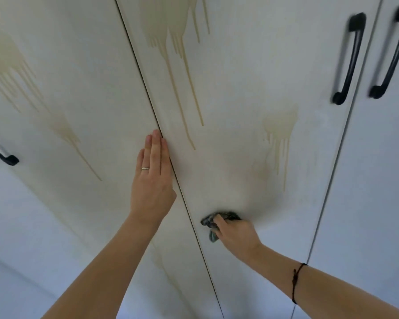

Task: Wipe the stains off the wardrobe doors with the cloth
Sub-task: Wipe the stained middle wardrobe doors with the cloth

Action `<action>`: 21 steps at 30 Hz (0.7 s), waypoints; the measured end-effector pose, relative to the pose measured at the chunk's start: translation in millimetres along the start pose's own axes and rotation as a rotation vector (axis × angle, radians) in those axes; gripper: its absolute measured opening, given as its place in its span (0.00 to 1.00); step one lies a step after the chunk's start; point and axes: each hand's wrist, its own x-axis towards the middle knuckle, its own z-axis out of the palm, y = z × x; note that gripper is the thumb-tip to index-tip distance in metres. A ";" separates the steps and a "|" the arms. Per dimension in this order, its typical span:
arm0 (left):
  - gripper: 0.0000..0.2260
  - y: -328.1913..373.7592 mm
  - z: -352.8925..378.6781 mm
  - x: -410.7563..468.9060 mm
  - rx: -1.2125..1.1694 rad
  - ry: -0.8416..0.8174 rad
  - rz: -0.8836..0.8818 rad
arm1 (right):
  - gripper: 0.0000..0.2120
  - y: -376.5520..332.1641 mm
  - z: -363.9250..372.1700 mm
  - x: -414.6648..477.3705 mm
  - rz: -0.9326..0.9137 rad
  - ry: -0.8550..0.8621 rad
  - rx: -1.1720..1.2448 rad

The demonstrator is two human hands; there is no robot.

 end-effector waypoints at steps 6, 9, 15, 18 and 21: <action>0.38 25.6 -5.3 2.8 -0.045 -0.103 -0.175 | 0.10 37.6 -130.2 65.5 0.267 0.348 -0.031; 0.38 36.1 -6.9 4.6 -0.083 -0.095 -0.249 | 0.08 41.1 -153.9 70.0 0.432 0.408 0.256; 0.36 38.7 6.9 4.7 -0.102 -0.048 -0.272 | 0.16 75.1 -55.9 -66.6 0.645 -0.258 0.421; 0.33 39.4 10.3 6.1 -0.075 -0.030 -0.271 | 0.17 96.8 -62.7 -61.6 0.375 -0.314 0.158; 0.35 39.2 11.7 5.8 -0.054 -0.027 -0.279 | 0.07 79.5 -109.7 5.8 0.288 0.077 0.222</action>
